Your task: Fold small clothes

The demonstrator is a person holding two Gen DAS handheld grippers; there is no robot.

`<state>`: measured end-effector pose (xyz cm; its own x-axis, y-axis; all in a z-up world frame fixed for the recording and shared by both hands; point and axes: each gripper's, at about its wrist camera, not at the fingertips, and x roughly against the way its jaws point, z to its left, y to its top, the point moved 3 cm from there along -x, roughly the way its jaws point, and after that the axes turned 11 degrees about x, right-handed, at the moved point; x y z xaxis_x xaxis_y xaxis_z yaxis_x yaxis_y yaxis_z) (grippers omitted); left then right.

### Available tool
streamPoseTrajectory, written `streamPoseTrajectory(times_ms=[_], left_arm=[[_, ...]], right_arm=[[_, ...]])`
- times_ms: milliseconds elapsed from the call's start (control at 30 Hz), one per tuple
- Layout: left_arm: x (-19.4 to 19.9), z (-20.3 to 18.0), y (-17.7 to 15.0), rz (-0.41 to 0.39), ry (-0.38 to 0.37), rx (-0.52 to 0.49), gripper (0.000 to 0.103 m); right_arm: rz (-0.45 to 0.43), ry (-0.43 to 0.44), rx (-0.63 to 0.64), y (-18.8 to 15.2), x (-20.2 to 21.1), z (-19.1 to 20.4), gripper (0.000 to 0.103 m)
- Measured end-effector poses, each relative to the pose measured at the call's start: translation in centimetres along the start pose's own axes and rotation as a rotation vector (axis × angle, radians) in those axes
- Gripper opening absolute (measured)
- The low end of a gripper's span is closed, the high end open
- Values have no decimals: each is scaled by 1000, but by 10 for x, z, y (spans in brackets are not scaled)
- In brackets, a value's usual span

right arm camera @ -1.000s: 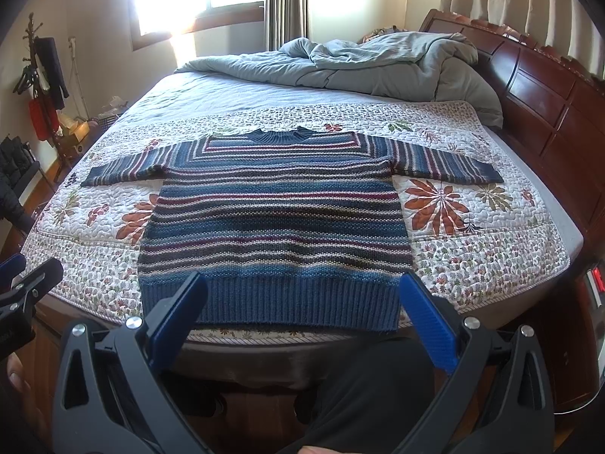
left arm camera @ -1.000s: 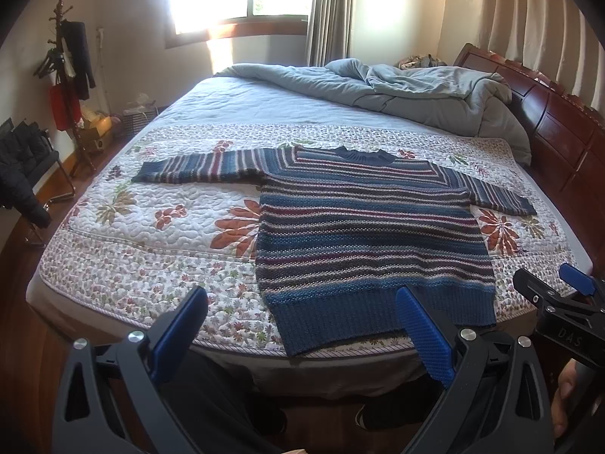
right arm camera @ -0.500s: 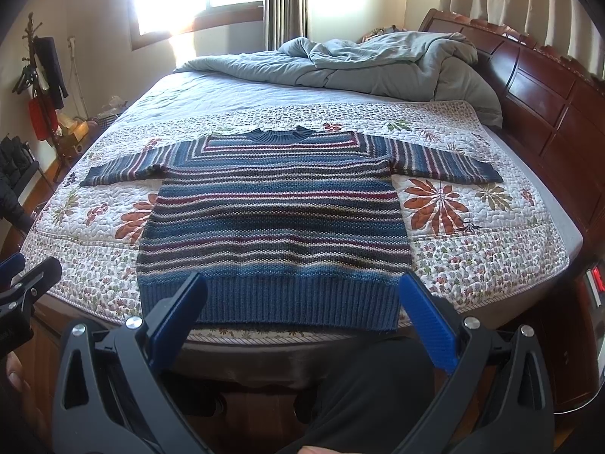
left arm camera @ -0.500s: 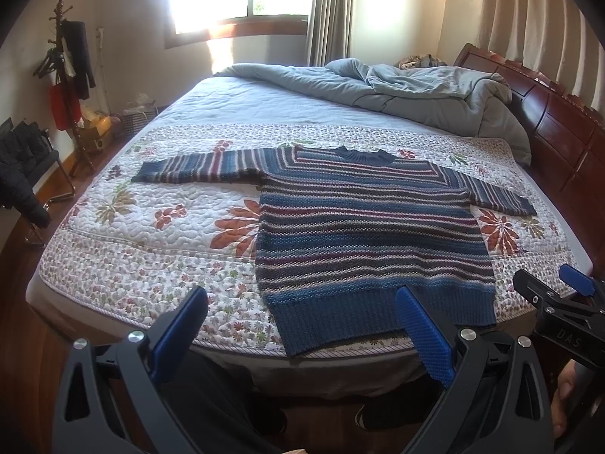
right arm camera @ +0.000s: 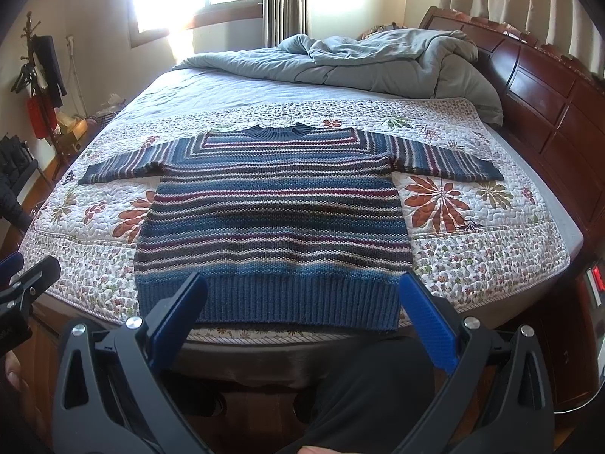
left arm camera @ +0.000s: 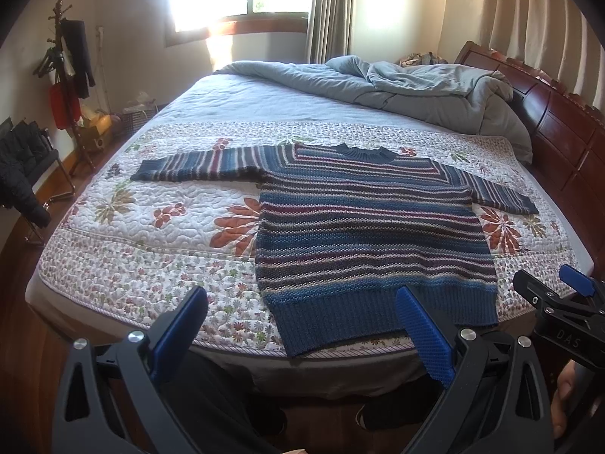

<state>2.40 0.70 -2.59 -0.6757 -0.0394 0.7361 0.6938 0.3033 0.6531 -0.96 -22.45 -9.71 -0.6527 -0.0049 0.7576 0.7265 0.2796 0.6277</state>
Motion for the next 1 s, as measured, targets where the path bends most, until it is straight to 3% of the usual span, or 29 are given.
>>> streamPoseTrajectory(times_ms=[533,700,833,900,1000], left_arm=[[-33,-12,9,16,12,-23,99],[-56,-25,22,3,-13,-59,99],[-104,-44,32,102,-79,-116,99],[-134,-56,37,166,-138,-148,99],[-168,-76,49,179,-174,-178,99]], right_arm=[[39,-3,18,8,-37,-3,100],[-11,-8,29,21,-59,-17,100],[-54,151,-46,30,-99,-58,100],[17,128,-53,36,-130,-84,100],[103,47,-112,44,-187,-159,100]])
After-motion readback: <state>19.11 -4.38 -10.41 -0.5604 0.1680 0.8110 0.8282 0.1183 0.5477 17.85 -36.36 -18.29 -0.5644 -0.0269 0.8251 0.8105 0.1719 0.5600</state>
